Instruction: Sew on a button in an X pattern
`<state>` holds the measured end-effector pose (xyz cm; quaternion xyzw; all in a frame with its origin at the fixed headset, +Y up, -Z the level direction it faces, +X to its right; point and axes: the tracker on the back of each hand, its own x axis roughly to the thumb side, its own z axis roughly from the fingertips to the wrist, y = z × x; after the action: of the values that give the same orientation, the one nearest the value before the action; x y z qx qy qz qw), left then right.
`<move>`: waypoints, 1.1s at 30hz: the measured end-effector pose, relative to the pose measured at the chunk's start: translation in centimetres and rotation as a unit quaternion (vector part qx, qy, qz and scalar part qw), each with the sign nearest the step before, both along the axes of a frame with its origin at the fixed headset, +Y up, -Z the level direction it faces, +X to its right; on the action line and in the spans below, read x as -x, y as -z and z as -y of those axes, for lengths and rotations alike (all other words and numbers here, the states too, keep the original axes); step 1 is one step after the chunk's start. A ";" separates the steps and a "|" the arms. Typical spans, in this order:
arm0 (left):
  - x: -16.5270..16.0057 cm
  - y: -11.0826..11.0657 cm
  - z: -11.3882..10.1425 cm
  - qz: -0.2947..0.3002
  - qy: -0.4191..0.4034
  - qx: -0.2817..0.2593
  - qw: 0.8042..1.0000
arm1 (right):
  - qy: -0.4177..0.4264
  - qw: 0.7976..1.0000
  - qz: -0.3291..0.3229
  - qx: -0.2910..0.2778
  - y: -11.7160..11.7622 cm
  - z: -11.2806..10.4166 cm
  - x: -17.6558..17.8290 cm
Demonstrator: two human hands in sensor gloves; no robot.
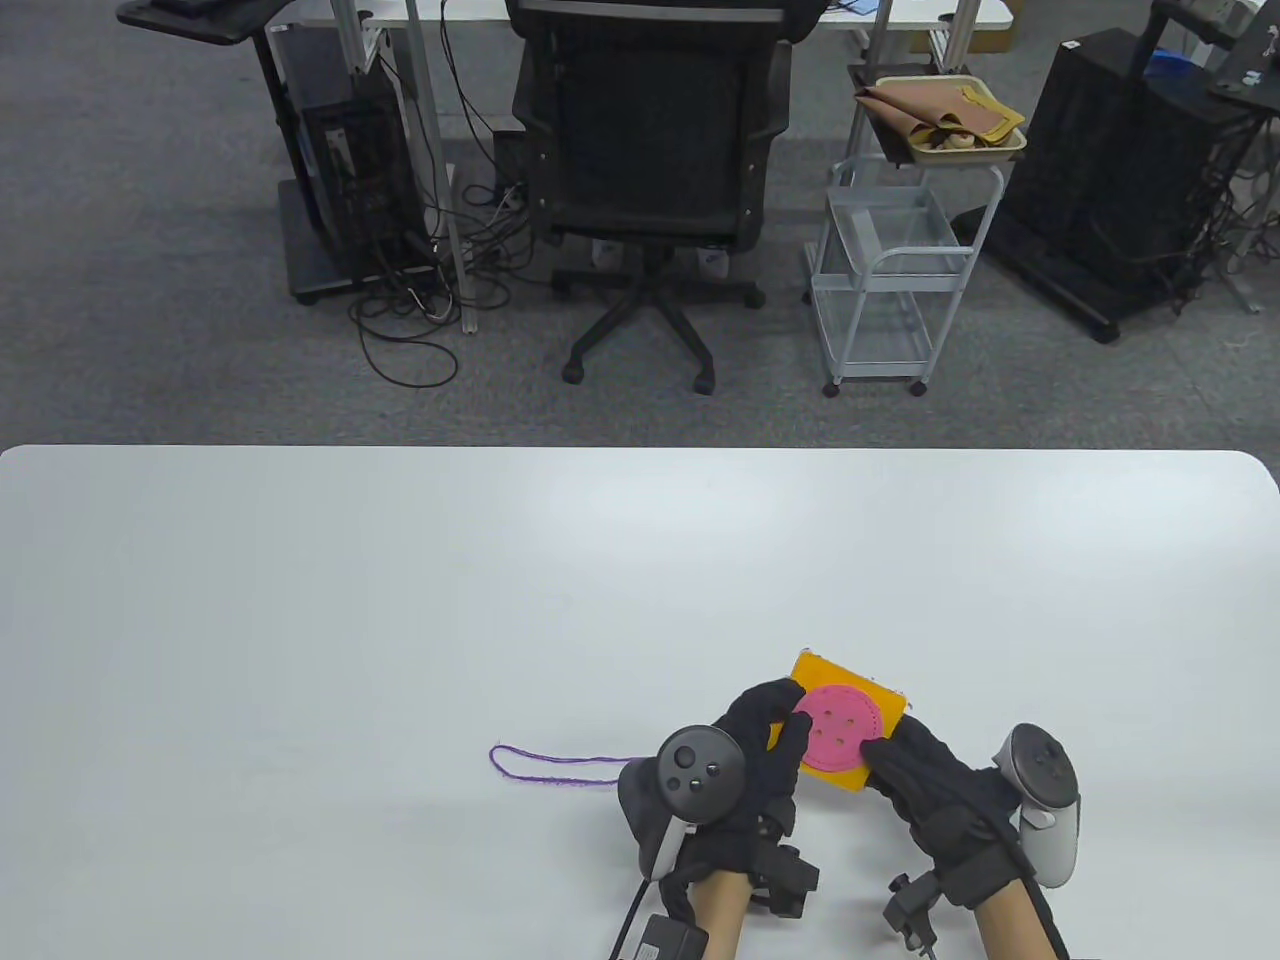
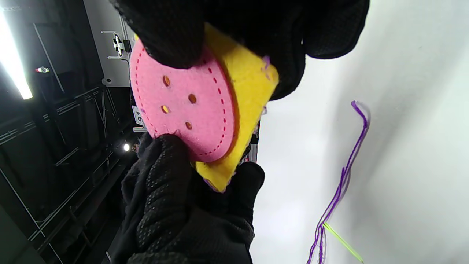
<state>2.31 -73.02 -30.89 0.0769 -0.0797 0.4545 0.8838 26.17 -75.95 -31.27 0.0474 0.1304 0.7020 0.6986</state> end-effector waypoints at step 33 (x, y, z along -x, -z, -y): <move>-0.2 0.5 0.3 0.015 -0.009 0.052 0.999 | -0.072 0.993 0.089 -0.032 -0.2 -0.9 -1.4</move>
<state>2.55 -73.35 -31.38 0.0251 -0.0688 0.4673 0.8811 27.61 -75.06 -31.04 -0.0026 0.0483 0.7555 0.6534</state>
